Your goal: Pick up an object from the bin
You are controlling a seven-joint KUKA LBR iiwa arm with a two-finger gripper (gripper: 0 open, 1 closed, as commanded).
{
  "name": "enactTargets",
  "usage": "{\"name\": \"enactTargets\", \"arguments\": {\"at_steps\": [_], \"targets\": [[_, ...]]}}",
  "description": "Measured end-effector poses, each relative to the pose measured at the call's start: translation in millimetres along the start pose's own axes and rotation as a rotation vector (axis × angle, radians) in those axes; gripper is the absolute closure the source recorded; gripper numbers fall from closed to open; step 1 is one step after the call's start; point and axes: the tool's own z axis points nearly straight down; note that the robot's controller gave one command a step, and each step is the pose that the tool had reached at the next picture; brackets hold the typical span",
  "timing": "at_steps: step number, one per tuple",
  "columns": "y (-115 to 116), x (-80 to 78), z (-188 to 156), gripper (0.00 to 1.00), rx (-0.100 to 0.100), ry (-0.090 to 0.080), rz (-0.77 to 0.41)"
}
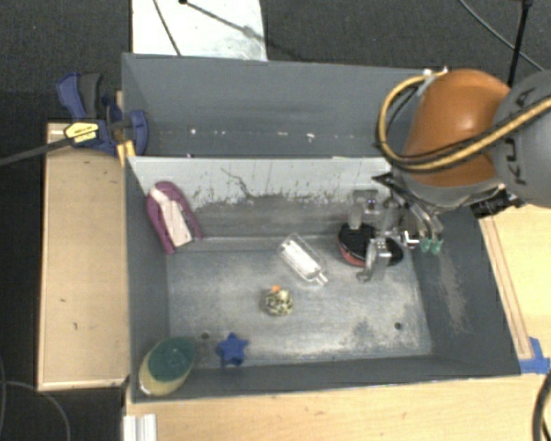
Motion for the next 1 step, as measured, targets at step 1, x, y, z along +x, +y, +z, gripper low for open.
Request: {"name": "enactTargets", "arguments": {"at_steps": [1], "targets": [[68.1, -10.0, 104.4, 0.00, -0.002, 0.000, 0.093]]}}
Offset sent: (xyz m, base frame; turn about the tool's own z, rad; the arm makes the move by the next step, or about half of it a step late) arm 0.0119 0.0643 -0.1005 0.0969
